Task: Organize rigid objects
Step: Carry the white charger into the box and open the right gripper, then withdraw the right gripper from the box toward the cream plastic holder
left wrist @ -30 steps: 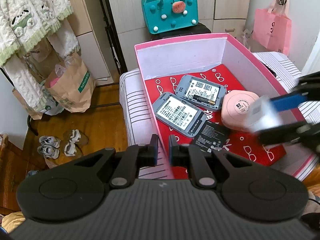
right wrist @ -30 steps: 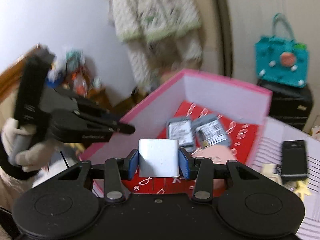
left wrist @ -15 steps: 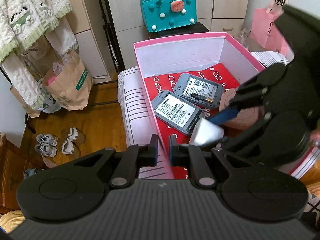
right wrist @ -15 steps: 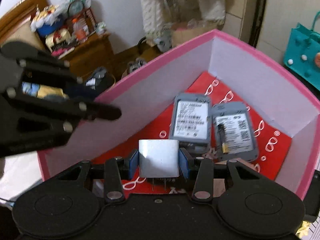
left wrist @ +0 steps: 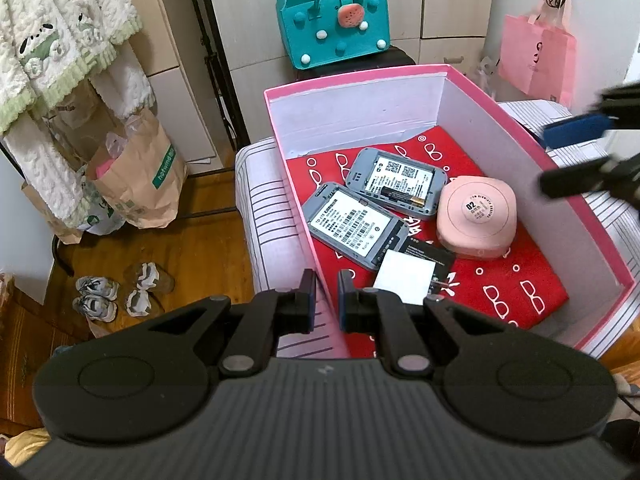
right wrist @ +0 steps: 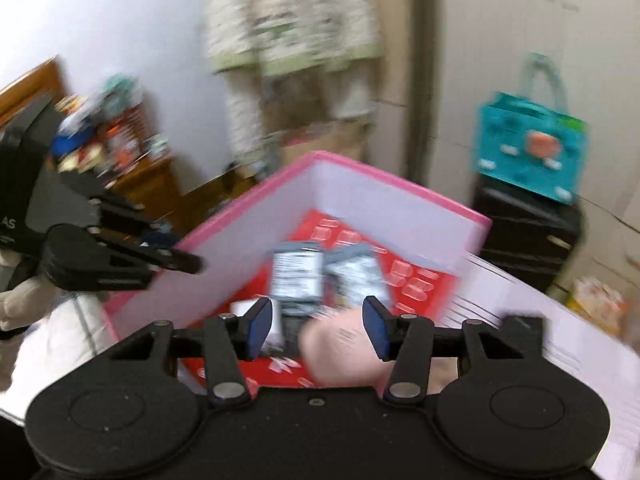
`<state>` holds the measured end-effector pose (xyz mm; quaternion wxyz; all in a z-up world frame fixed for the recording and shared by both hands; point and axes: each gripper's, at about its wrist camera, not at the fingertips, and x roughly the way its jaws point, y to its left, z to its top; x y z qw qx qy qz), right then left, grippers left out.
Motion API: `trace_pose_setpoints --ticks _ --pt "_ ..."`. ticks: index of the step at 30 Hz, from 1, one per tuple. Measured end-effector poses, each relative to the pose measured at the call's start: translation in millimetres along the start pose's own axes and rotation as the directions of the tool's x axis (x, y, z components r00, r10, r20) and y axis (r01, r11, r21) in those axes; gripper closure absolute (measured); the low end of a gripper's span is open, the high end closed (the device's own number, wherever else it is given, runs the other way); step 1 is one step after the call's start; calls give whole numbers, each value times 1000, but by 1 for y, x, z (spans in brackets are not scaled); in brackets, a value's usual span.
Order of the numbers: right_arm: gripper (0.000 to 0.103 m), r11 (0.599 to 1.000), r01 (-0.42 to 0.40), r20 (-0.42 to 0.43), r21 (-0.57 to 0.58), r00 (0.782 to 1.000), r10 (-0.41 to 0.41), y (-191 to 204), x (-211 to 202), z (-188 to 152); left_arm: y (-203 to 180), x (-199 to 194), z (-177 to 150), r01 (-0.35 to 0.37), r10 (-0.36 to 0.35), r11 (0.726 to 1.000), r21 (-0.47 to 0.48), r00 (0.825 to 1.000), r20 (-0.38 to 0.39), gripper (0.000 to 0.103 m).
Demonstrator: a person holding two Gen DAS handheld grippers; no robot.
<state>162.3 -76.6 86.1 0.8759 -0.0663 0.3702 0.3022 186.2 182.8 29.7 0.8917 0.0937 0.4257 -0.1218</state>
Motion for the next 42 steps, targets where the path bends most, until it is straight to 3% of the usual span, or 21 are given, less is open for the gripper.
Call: trace_pose_setpoints --ticks 4,9,16,22,26,31,35,39,42 --pt "47 987 80 59 141 994 -89 -28 -32 -40 2 -1 -2 11 -11 1000 -15 1000 7 93" --pt "47 948 148 24 280 987 -161 -63 -36 -86 4 -3 -4 22 -21 999 -31 1000 14 93" --pt "42 935 232 -15 269 971 -237 -75 -12 -125 3 -4 -7 22 -22 999 -34 1000 21 93" --pt "40 949 222 34 223 971 -235 -75 12 -118 0 -5 -8 7 -7 1000 -26 1000 21 93" --pt "31 956 225 78 186 967 -243 -74 24 -106 -1 -5 -8 5 -4 1000 -23 1000 18 93" --pt "30 960 213 92 184 968 -233 -77 37 -96 -1 -5 -6 3 -2 1000 -25 1000 13 93" --pt "30 958 240 68 154 965 -253 -77 54 -93 -1 -6 -5 3 -2 1000 -25 1000 11 93" --pt "28 940 331 39 77 941 -335 -68 70 -94 0 -5 -5 4 -3 999 -33 1000 12 93" --pt "33 940 328 48 98 942 -333 -72 70 -97 0 -5 -6 6 -5 999 -33 1000 11 93"
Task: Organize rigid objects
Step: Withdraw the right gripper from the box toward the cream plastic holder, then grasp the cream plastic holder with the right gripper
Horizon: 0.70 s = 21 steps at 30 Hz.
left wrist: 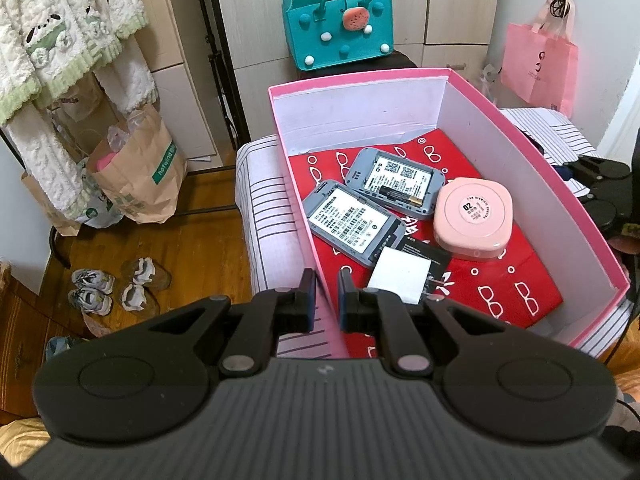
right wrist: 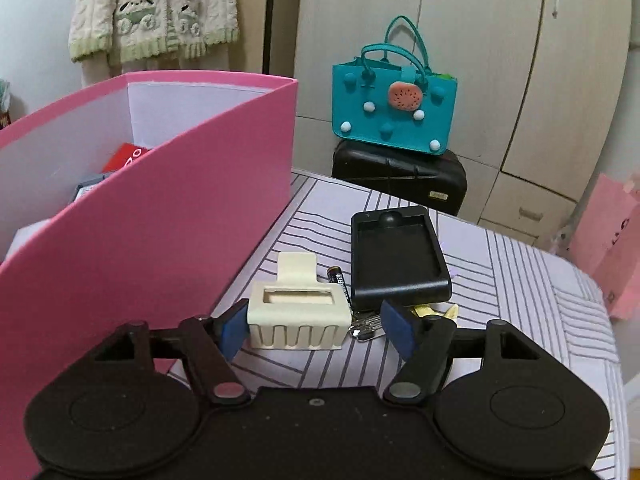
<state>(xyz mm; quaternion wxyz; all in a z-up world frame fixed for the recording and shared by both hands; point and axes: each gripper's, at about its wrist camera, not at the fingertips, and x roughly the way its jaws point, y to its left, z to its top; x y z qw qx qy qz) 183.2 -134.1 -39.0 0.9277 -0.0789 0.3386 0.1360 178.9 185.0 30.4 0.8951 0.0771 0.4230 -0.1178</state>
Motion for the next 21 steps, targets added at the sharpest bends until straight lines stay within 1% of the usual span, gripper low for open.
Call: trace_pose_setpoints --ticks 2,3,4,6,9,12,19,21 --pt "47 997 -51 15 60 999 50 -7 -3 0 0 0 0 -2 2 1000 3 1000 1 93" --pt "47 995 -60 8 77 998 59 -9 -5 1 0 0 0 -2 2 1000 1 1000 1 93" --pt "47 996 -52 1 71 999 52 -8 -6 2 0 0 0 -1 1 1000 1 1000 0 93" --pt "47 999 -38 15 31 999 38 -4 -13 2 0 0 0 -1 1 1000 1 1000 1 93" --pt "47 999 -47 23 21 999 46 -2 -24 4 0 0 0 0 0 1000 0 1000 2 93" --pt "47 999 -39 39 -3 998 39 2 -37 6 0 0 0 0 0 1000 -1 1000 3 93" --pt "47 999 -39 123 -13 992 40 5 -80 24 0 0 -1 1 -1 1000 2 1000 3 93" --pt "47 998 -55 151 -20 987 58 8 -93 34 -1 0 -1 4 -4 1000 2 1000 4 93"
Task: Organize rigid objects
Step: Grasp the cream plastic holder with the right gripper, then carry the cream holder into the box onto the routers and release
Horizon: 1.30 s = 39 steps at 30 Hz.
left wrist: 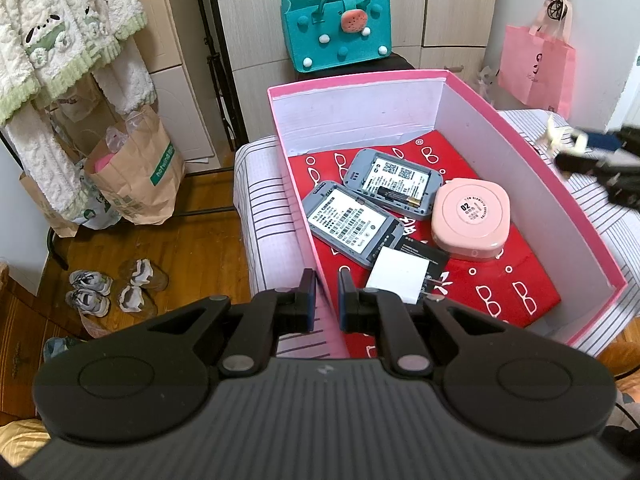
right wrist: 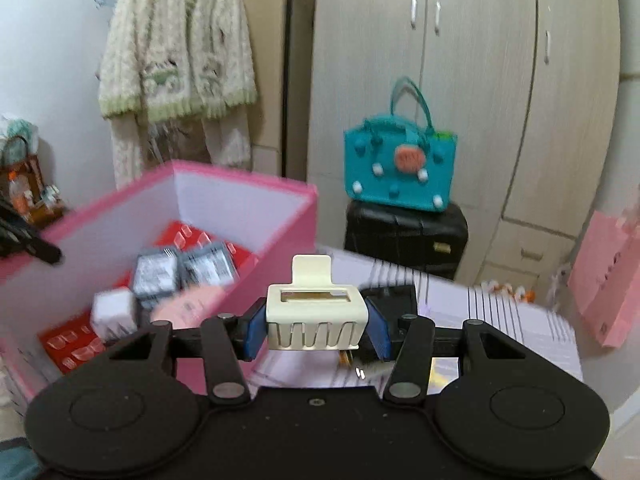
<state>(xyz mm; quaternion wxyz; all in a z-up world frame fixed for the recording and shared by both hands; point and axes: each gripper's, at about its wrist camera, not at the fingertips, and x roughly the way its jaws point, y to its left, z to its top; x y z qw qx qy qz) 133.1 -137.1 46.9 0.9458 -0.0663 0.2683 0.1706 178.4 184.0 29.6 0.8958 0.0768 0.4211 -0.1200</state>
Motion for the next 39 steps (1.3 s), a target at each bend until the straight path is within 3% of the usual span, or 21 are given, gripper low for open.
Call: trace_pose_setpoints --ticks 5,9,15,19,25,34,39 --pt "47 991 -128 45 -40 991 129 14 -16 35 0 0 0 5 -5 1000 0 1000 2 93" --pt "47 965 -240 2 -103 970 242 39 2 56 0 0 0 6 -6 1000 0 1000 2 93" --pt "47 939 -279 -135 -201 957 255 70 67 71 0 1 -2 2 -2 1000 -2 1000 4 93" --pt "47 929 -318 -258 -187 929 266 79 115 75 0 0 -2 5 -5 1000 -6 1000 1 93" --pt "46 933 -326 -348 -153 901 257 79 148 72 1 -2 -3 11 -11 1000 -14 1000 6 93" --pt "39 956 -281 -177 -82 948 264 40 80 76 -1 -2 -2 -8 8 1000 -3 1000 3 93" --pt "37 978 -204 -106 -35 974 199 0 34 72 -3 -3 -3 -13 13 1000 4 1000 4 93"
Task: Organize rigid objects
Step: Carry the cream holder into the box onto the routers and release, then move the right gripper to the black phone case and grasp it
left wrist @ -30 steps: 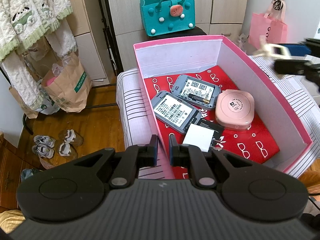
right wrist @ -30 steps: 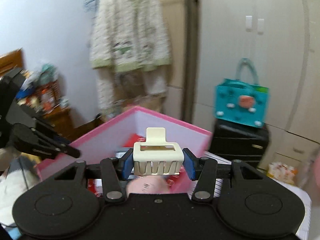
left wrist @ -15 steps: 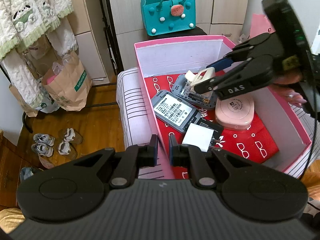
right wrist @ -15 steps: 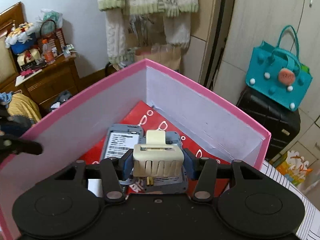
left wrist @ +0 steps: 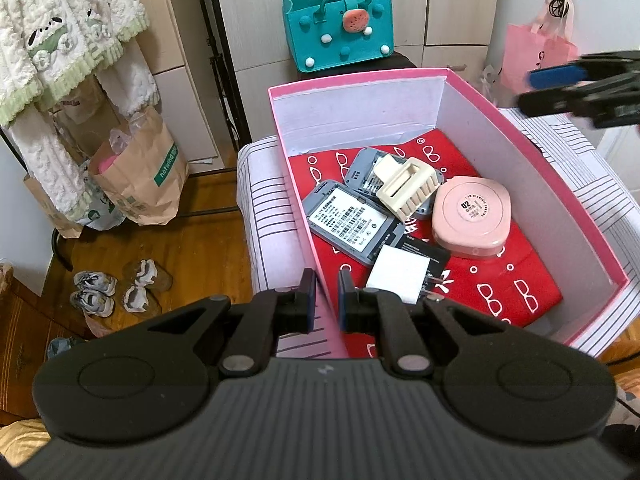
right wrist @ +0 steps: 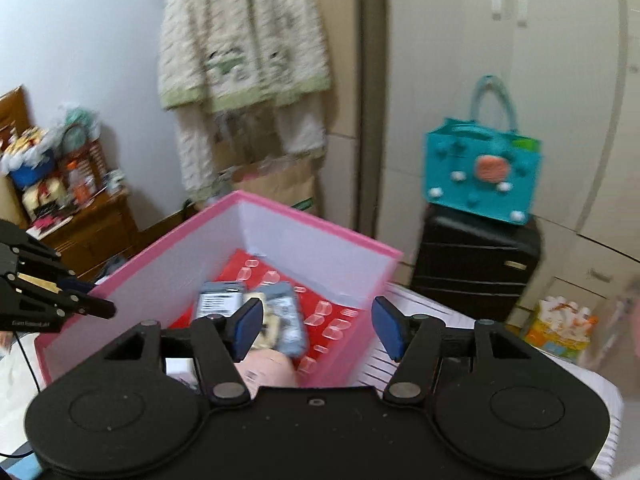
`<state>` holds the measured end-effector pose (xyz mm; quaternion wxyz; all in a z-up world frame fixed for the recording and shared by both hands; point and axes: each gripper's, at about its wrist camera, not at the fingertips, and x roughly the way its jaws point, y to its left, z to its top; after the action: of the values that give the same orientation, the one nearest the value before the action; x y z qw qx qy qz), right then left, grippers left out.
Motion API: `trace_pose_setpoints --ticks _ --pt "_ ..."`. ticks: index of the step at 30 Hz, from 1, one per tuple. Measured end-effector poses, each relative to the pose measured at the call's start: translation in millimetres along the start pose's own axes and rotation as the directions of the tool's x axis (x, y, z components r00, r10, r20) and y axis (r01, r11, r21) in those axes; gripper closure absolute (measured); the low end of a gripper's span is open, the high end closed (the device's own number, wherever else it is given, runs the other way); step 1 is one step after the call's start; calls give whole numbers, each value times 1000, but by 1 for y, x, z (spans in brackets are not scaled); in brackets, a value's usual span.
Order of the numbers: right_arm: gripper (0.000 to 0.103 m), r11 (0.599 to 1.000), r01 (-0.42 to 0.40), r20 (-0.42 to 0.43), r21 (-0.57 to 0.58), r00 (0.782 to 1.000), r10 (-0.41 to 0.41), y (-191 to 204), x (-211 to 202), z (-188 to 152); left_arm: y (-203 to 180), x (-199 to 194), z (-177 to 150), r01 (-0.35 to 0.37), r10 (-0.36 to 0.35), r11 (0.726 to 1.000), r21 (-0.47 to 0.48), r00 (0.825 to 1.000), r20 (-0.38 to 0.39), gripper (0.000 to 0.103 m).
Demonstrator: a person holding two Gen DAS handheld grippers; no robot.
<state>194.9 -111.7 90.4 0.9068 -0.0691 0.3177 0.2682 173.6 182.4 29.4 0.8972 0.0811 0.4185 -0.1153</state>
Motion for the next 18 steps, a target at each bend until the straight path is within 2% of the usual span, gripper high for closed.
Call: trace_pose_setpoints --ticks 5,9,14,18 --pt "35 991 100 4 84 995 -101 -41 -25 -22 0 0 0 2 -2 1000 -5 1000 -1 93" --pt "34 977 133 -23 166 991 -131 -71 -26 -47 1 0 0 6 -6 1000 -15 1000 -4 93" --pt "31 964 121 -73 235 992 -107 -95 -6 -71 2 0 0 5 -5 1000 -19 1000 -5 93" --pt "30 959 113 -103 260 991 -89 -102 25 -77 3 0 1 1 -2 1000 -28 1000 -10 93"
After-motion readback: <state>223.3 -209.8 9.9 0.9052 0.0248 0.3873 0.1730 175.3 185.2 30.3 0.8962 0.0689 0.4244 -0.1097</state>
